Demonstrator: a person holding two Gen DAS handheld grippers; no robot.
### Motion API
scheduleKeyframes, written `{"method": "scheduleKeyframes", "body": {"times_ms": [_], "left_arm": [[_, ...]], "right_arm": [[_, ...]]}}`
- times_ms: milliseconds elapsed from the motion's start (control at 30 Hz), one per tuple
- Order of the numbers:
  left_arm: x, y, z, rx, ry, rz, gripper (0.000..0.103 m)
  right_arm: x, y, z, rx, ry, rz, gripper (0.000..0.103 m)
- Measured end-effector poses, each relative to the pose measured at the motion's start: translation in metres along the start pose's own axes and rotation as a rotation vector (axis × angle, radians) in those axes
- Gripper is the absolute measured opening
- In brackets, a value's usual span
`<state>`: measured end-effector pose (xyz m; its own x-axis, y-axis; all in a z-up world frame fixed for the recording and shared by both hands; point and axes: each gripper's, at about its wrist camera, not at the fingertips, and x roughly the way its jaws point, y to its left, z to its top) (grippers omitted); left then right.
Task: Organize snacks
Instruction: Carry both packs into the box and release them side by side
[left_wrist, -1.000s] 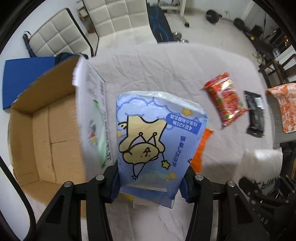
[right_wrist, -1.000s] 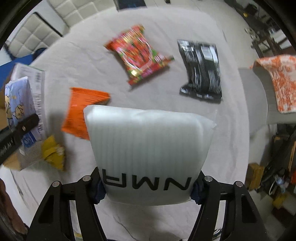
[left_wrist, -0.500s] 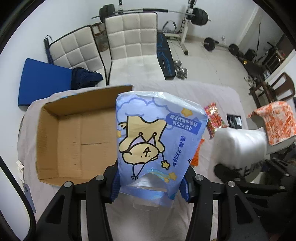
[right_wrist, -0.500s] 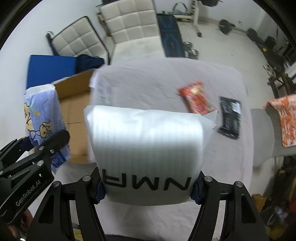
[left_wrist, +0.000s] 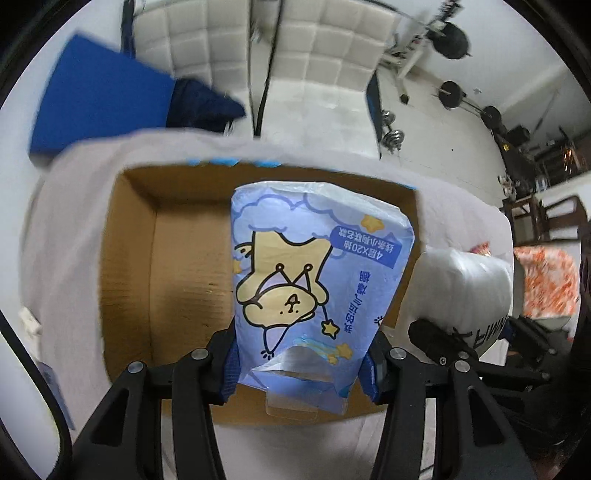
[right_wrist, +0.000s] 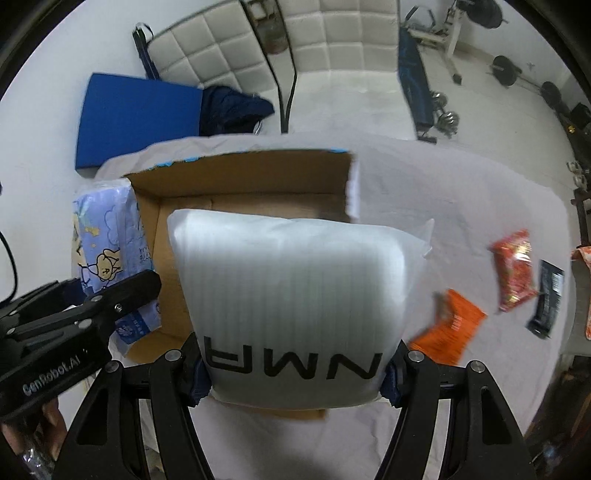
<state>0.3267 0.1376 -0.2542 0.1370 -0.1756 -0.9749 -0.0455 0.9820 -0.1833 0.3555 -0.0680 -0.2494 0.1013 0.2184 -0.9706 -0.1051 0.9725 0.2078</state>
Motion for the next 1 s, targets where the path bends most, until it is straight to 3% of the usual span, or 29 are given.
{"method": "scheduleKeyframes", "body": {"times_ms": [167,400,600,833,1000], "left_arm": [[0.055,0.053,0.027,-0.079,0.114,-0.085,0.049],[0.115,0.082,0.054,-0.11,0.238,-0.209,0.05],[0.147,0.076,0.061,-0.073,0.303,-0.196,0.05],[0.143,0.057,0.069,-0.034,0.297,-0.145,0.053],[0.138,0.042,0.076,-0.007,0.298,-0.092,0.068]], "right_arm": [[0.05,0.026,0.033,-0.013,0.053,-0.018,0.072],[0.12,0.038,0.06,-0.03,0.136,-0.081,0.072],[0.145,0.041,0.068,-0.038,0.17,-0.129,0.073],[0.157,0.04,0.069,-0.031,0.181,-0.161,0.074],[0.157,0.045,0.064,-0.033,0.184,-0.176,0.076]]}}
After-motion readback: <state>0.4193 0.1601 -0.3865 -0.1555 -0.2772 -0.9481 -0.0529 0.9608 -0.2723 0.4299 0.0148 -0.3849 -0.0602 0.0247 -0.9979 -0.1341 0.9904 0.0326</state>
